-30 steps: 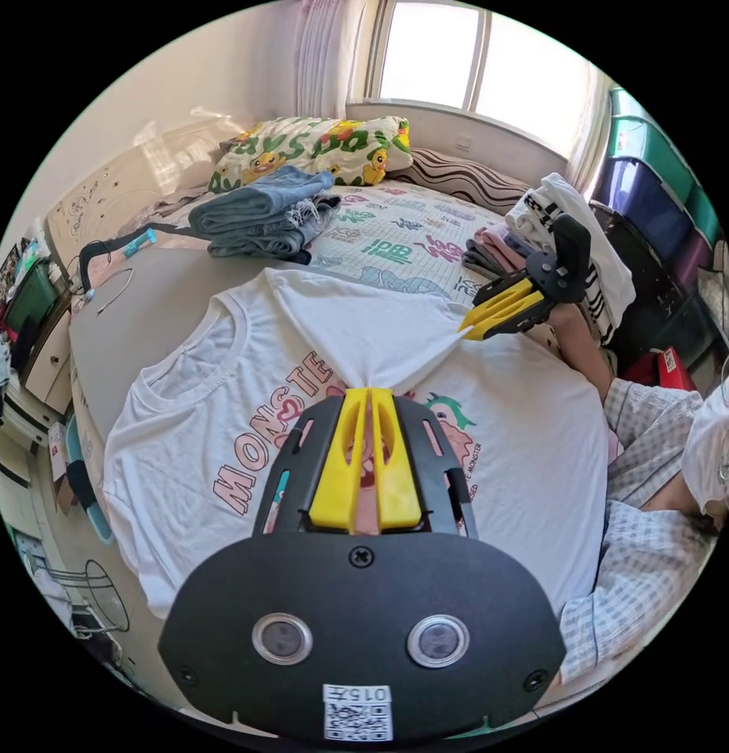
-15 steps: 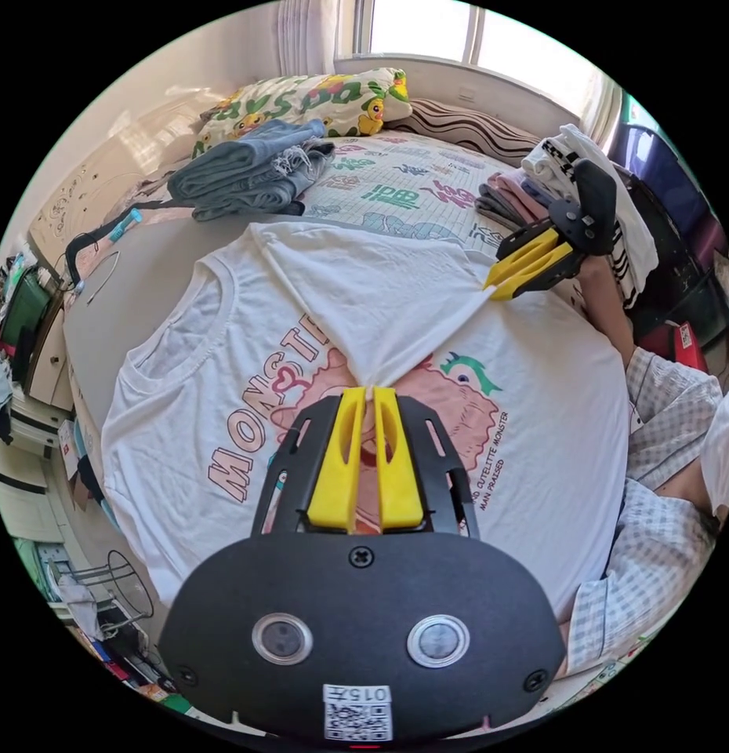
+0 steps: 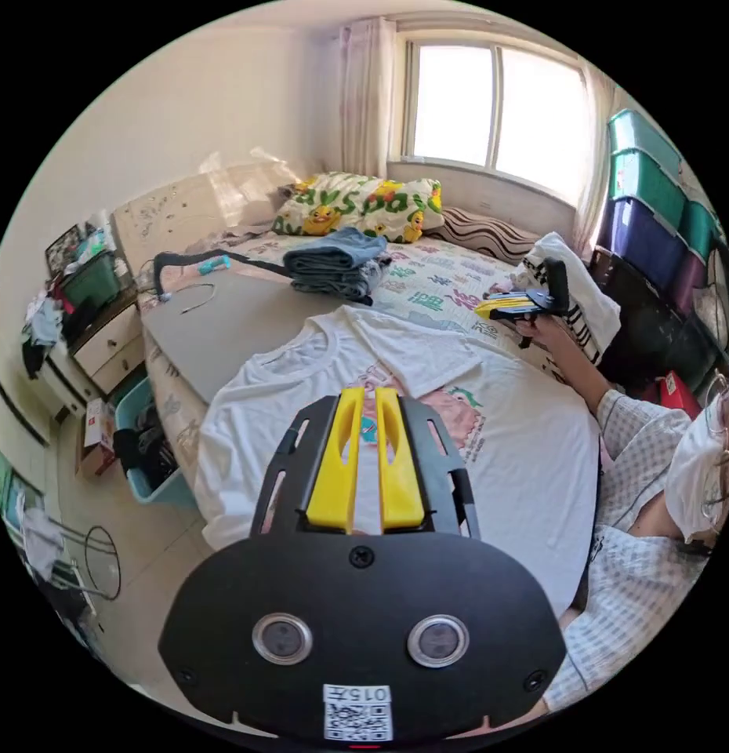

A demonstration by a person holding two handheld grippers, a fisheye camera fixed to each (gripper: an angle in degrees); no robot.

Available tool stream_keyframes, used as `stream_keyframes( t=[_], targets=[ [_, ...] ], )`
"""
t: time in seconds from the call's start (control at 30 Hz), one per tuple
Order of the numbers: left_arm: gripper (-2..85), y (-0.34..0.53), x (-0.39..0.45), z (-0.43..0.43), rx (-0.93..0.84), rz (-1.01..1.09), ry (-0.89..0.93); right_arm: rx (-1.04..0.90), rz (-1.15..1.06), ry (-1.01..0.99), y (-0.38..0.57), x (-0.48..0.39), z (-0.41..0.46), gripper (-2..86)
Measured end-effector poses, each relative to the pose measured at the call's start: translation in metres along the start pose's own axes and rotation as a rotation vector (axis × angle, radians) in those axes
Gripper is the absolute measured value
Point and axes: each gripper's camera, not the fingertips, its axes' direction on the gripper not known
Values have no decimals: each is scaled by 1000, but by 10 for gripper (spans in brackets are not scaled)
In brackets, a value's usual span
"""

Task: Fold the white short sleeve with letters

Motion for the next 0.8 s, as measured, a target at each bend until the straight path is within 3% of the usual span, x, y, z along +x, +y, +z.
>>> stream_keyframes(
  t=[0.13,0.27,0.37,0.43,0.57,0.8],
  targets=[
    [83,99,-120,-31,-29,-289,-47,-154,-152,2,-76,-36,82,50],
    [105,160,-160,-21,-55,-345,43,-247,-279,-194,-169,-103,224,70],
    [105,190,-177,-22,59,-388,68,-370,-370,-274,-216,-168,351,95],
    [93,205,-196,-21,245,-457,234,-430,-404,-258,-235,-202,424,107],
    [81,207,-217,3,335,-581,412,-592,-449,-160,-243,-259,573,123],
    [-1,151,-154,1,405,-394,566,-786,-600,147,-169,-273,748,138]
  ],
)
